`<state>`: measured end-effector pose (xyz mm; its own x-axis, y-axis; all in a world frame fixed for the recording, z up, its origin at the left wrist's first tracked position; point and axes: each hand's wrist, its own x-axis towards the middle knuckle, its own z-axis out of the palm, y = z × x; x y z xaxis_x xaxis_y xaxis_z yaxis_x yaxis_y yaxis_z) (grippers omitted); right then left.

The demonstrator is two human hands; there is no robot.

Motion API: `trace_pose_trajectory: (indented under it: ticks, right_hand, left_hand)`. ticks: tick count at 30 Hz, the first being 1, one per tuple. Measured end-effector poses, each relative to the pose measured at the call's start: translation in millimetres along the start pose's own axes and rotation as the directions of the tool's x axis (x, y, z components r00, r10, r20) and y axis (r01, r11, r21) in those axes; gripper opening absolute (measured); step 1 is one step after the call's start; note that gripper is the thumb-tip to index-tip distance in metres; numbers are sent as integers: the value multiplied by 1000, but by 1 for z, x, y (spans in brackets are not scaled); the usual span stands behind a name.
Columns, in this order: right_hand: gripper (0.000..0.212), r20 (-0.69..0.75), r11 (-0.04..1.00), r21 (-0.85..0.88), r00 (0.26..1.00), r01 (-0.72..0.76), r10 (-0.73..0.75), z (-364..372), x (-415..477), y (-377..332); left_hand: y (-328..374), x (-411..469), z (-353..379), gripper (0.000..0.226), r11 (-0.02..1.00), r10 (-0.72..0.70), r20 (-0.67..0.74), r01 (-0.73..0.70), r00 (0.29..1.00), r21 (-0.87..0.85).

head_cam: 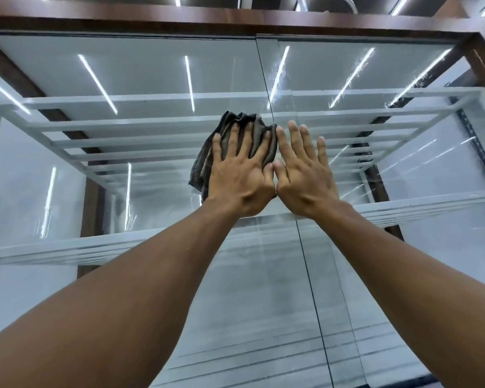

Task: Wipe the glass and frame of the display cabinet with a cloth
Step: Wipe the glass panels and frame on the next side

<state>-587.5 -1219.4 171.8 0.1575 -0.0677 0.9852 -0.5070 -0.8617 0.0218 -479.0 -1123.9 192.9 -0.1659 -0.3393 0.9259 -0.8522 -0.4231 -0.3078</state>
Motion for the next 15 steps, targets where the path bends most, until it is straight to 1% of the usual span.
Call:
trace_pose_trajectory:
  ticks: [6, 10, 12, 15]
  right_hand:
    - [75, 32, 998, -57, 999, -42, 44, -1, -4, -6]
    - [73, 39, 993, -115, 999, 23, -18, 9, -6, -44]
    - [72, 36, 994, -100, 999, 32, -28, 19, -5, -72]
    - [73, 34, 998, -16, 997, 64, -64, 27, -5, -86]
  left_hand:
    - [-20, -18, -4, 71, 1000, 21, 16, -21, 1000, 5]
    - [-39, -35, -11, 71, 1000, -25, 11, 25, 1000, -11]
    - [-62, -47, -18, 70, 998, -59, 0, 59, 998, -2]
    - [-79, -55, -22, 70, 997, -74, -1, 74, 997, -11]
